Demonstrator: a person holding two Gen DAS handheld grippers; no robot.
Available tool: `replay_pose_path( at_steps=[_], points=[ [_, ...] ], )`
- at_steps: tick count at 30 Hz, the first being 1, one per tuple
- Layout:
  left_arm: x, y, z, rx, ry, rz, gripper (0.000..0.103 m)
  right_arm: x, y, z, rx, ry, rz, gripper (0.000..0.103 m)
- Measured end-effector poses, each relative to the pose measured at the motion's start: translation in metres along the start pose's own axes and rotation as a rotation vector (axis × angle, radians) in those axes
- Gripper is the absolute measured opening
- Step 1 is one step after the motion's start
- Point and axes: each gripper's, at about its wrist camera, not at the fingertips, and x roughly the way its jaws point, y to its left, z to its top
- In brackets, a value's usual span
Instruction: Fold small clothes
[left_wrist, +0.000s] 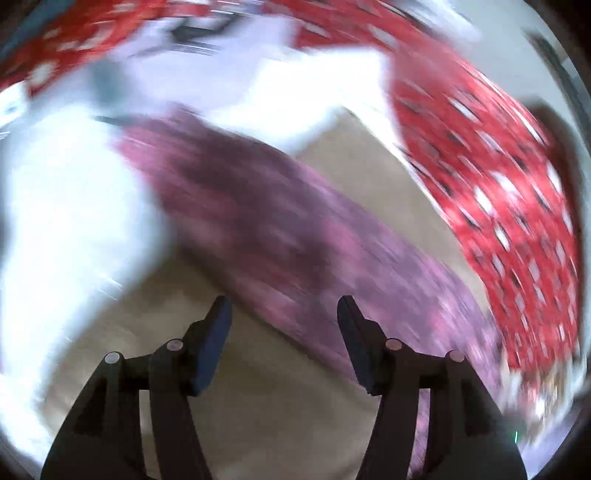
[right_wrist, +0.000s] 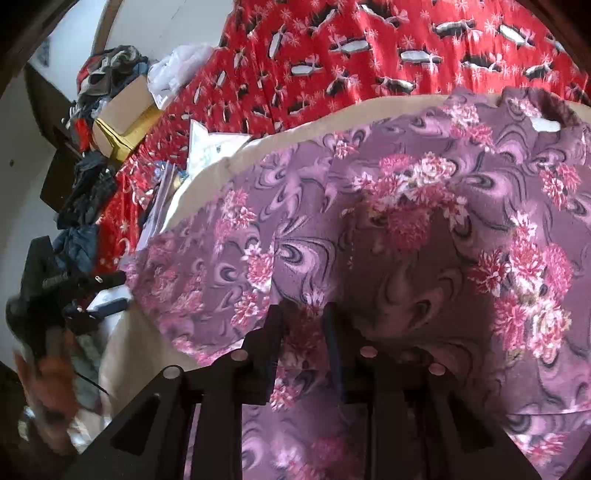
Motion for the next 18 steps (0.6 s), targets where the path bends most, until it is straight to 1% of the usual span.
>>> replay_pose_path(
  at_steps=[2,4,6,7,8,9,10,11,12,13,16,18],
  points=[
    [0.002,0.029,0.019,-0.087,-0.014,0.016,0.058,-0.001,-0.001,-0.002,-0.007,-0.011,0.014,0.025],
    [0.011,0.057,0.036,-0.182,0.006,-0.027,0.058,-0.004,-0.004,-0.002,0.007,-0.004,0.022,0.025],
    [0.023,0.063,0.041,-0.216,0.024,-0.039,0.058,-0.005,-0.004,-0.002,0.007,-0.004,0.02,0.025],
    [0.029,0.059,0.041,-0.211,0.03,-0.043,0.058,-0.005,-0.004,-0.001,0.008,-0.005,0.021,0.025],
    [0.034,0.056,0.042,-0.204,0.032,-0.033,0.058,-0.006,-0.004,-0.002,0.01,-0.006,0.022,0.025],
    [0.036,0.052,0.042,-0.203,0.021,-0.02,0.056,-0.006,-0.005,-0.001,0.012,-0.005,0.024,0.025],
    [0.037,0.048,0.042,-0.197,0.001,-0.022,0.052,-0.007,-0.006,-0.001,0.015,-0.003,0.027,0.025],
    [0.035,0.044,0.042,-0.186,-0.017,-0.026,0.025,-0.007,-0.006,0.0,0.021,0.002,0.031,0.025],
    [0.034,0.037,0.041,-0.166,-0.017,-0.02,0.008,-0.007,-0.007,0.001,0.03,0.007,0.037,0.025],
    [0.032,0.033,0.042,-0.153,-0.013,-0.035,0.008,-0.006,-0.007,0.004,0.04,0.013,0.042,0.025],
    [0.015,0.012,0.032,-0.082,-0.067,-0.032,0.008,-0.009,-0.007,0.008,0.054,0.03,0.04,0.024],
    [0.0,-0.002,0.026,-0.041,-0.079,-0.056,0.008,-0.016,-0.007,0.01,0.052,0.027,0.028,0.024]
  ],
)
